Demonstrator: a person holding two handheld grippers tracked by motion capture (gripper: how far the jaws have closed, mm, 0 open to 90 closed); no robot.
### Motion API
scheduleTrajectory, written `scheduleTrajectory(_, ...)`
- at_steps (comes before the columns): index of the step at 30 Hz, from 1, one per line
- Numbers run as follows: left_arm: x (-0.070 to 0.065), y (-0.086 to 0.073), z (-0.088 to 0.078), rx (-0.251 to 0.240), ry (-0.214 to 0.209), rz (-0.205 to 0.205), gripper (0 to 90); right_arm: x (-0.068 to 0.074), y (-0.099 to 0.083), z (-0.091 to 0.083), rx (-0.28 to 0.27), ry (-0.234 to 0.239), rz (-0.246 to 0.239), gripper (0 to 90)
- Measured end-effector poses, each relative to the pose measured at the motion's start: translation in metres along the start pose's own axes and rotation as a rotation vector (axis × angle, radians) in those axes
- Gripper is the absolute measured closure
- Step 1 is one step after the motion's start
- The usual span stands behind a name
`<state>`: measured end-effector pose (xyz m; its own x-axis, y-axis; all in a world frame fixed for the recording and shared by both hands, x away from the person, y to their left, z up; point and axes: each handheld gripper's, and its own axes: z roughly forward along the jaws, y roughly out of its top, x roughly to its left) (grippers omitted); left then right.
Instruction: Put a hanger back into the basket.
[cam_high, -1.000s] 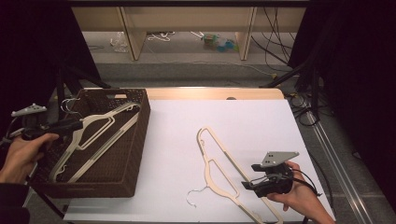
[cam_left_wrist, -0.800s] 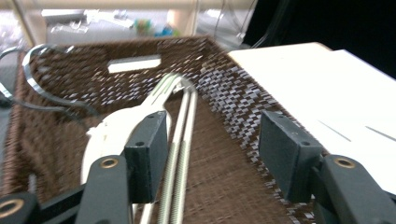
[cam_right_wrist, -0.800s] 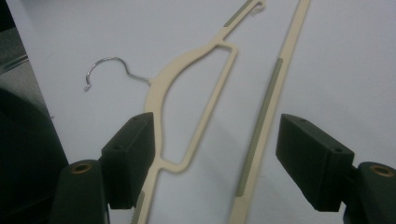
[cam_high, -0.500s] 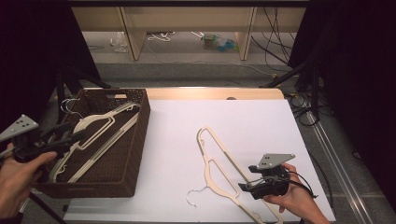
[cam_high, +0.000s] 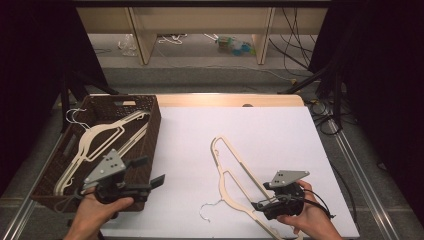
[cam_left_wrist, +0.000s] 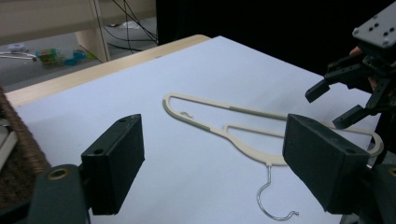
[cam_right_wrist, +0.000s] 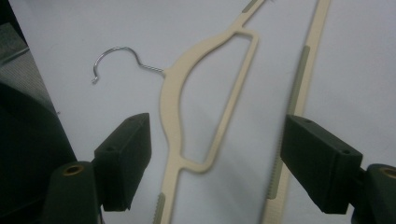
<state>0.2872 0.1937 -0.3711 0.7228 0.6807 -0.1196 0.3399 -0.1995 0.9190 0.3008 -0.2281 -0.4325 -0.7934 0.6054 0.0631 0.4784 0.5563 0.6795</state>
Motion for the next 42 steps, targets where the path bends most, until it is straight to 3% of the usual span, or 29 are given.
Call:
scheduleTrajectory(4,-0.009,-0.012,0.017,-0.008,-0.023,-0.034,18.6,0.002,-0.002,0.003,0.029,0.016,-0.011,22.6)
scheduleTrajectory(10,-0.018,-0.031,0.035,0.011,-0.077,-0.018,18.0,0.004,-0.004,0.009,0.061,0.026,-0.046,23.7)
scheduleTrajectory(12,-0.018,-0.033,0.036,0.026,-0.092,-0.013,17.5,0.007,-0.004,0.009,0.075,0.037,-0.023,23.5)
scheduleTrajectory(16,-0.02,-0.038,0.034,0.022,-0.075,0.032,17.3,0.007,-0.005,0.011,0.073,0.032,-0.048,23.4)
scheduleTrajectory(17,-0.021,-0.039,0.034,0.024,-0.078,0.04,17.3,0.008,-0.005,0.011,0.09,0.04,-0.027,23.5)
scheduleTrajectory(18,-0.02,-0.04,0.034,0.025,-0.086,0.053,17.3,0.008,-0.006,0.013,0.078,0.034,-0.036,23.4)
scheduleTrajectory(20,-0.023,-0.043,0.035,0.024,-0.086,0.027,17.3,0.008,-0.006,0.013,0.099,0.038,-0.046,23.5)
scheduleTrajectory(24,-0.021,-0.046,0.038,0.036,-0.093,0.053,17.3,0.01,-0.008,0.015,0.12,0.03,-0.04,23.1)
scheduleTrajectory(26,-0.022,-0.048,0.039,0.047,-0.088,0.03,17.3,0.011,-0.009,0.016,0.136,0.039,-0.037,22.5)
scheduleTrajectory(28,-0.022,-0.049,0.039,0.062,-0.079,0.049,17.3,0.011,-0.01,0.018,0.155,0.047,-0.044,22.4)
scheduleTrajectory(32,-0.025,-0.048,0.039,0.059,-0.086,0.051,17.3,0.013,-0.011,0.022,0.188,0.051,-0.049,22.5)
scheduleTrajectory(35,-0.025,-0.05,0.04,0.068,-0.097,0.066,17.3,0.016,-0.012,0.024,0.249,0.053,-0.061,23.6)
scheduleTrajectory(42,-0.026,-0.05,0.041,0.076,-0.101,0.069,17.7,0.021,-0.015,0.028,0.332,0.061,-0.097,33.2)
